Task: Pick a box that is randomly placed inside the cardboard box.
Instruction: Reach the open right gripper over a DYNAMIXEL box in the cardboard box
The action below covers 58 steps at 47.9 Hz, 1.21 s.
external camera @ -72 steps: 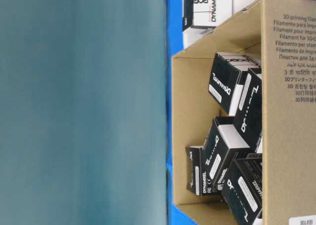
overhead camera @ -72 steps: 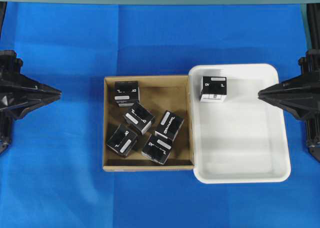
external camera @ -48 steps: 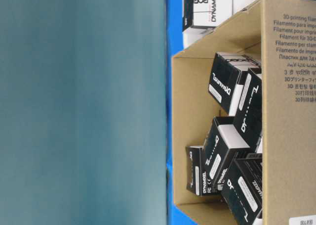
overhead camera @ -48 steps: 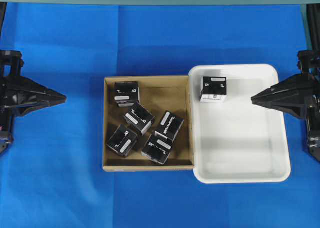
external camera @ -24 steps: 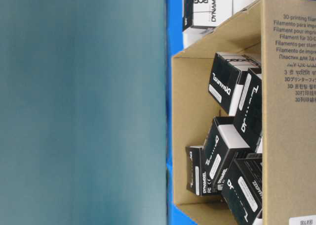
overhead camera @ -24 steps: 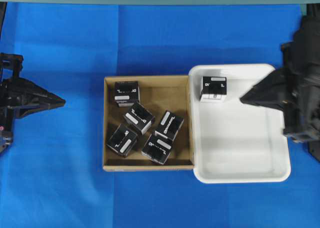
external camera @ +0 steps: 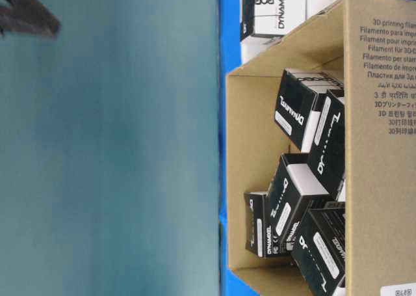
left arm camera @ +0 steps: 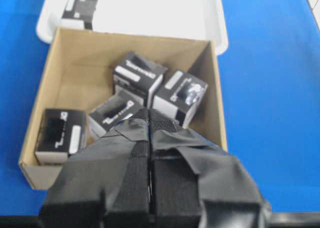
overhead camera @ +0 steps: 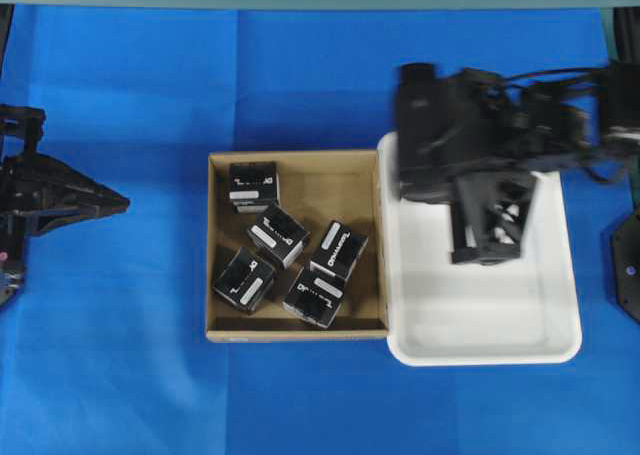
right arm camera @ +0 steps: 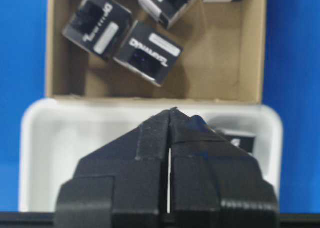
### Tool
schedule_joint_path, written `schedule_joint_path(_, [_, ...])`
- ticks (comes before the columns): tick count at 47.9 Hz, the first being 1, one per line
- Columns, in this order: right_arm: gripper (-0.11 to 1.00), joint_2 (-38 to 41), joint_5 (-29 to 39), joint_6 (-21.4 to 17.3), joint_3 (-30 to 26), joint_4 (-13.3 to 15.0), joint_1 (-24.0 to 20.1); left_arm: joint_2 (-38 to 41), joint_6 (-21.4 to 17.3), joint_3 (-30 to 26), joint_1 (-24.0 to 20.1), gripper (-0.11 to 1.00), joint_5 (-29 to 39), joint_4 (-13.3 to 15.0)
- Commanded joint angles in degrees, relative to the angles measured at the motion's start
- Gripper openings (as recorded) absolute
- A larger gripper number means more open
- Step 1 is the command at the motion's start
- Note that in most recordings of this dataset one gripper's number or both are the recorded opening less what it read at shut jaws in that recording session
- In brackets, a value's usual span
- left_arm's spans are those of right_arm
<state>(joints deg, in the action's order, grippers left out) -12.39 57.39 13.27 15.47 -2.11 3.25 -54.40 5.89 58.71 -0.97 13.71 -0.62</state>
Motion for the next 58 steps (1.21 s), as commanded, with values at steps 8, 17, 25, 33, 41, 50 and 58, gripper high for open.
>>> schedule_joint_path(8, [-0.03,9.5,2.5,10.1,-2.8,-0.2,-0.4,0.2,0.1,-1.6,-0.1,-0.07,-0.3,-0.2])
schedule_joint_path(17, [-0.02,14.4,1.3,16.0,-3.6,-0.4,-1.0,0.2,0.4,-1.5,-0.1,-0.07,-0.3,-0.2])
schedule_joint_path(25, [-0.02,16.9,-0.1,21.4,-3.6,-0.4,-2.0,0.1,0.4,-1.6,-0.1,-0.07,-0.3,-0.2])
schedule_joint_path(33, [-0.02,18.0,-0.9,25.2,-3.4,-0.4,-2.6,0.1,0.3,-1.5,-0.1,-0.07,-0.3,-0.3])
schedule_joint_path(41, [-0.02,18.6,-2.5,26.6,-3.3,-0.2,-2.6,0.1,0.4,-1.5,-0.2,-0.07,-0.3,-0.3])
schedule_joint_path(50, [0.0,19.4,-4.3,26.5,-3.2,-0.1,-2.9,0.1,0.3,-1.4,-0.2,-0.07,-0.3,-0.3])
schedule_joint_path(58, [0.1,19.7,-4.5,26.7,-2.6,-0.1,-3.3,0.3,0.3,-1.3,-0.4,-0.07,-0.3,-0.2])
